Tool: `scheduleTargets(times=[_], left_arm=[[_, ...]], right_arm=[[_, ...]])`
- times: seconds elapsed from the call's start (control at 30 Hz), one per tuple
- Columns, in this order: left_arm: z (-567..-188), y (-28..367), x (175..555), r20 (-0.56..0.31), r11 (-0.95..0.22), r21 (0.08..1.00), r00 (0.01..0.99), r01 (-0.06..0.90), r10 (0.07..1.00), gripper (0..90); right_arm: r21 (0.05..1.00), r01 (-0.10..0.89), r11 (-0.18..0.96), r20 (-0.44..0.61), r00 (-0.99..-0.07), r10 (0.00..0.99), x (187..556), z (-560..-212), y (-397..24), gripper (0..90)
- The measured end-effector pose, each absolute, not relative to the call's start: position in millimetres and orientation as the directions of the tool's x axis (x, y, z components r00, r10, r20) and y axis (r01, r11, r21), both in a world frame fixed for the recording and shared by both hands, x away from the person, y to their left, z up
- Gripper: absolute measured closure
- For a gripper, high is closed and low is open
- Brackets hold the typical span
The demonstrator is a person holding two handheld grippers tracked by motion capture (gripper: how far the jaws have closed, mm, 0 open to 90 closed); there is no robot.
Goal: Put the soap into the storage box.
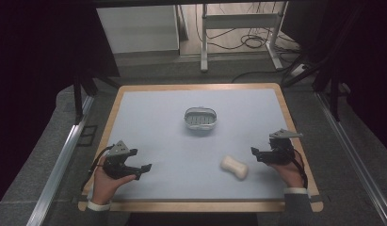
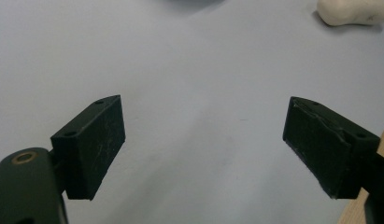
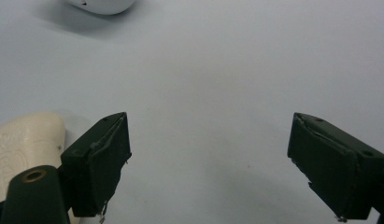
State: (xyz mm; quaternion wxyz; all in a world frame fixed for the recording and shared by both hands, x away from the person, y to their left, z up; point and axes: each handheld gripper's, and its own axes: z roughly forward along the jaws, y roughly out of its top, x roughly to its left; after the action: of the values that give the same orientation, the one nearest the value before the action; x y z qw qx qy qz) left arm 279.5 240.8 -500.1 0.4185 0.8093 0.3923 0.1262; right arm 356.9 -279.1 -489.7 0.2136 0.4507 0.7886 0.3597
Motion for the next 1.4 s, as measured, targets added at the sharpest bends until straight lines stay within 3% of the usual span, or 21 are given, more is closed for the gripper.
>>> scheduleTargets(times=[0.53,1.4], left_arm=[[-501.0,241.7,279.7,-0.139,-0.329,0.780,0.660,0.532,0.739,13.6],[-502.8,241.5,280.3,-0.140,-0.333,0.776,0.662,0.535,0.737,13.5]], right_arm=[[0.717,0.599,0.355,-0.034,-0.479,0.877,360.2,-477.9,-280.5,15.6],[0.630,0.574,0.523,-0.072,-0.627,0.776,354.9,-447.5,-239.6,18.3]])
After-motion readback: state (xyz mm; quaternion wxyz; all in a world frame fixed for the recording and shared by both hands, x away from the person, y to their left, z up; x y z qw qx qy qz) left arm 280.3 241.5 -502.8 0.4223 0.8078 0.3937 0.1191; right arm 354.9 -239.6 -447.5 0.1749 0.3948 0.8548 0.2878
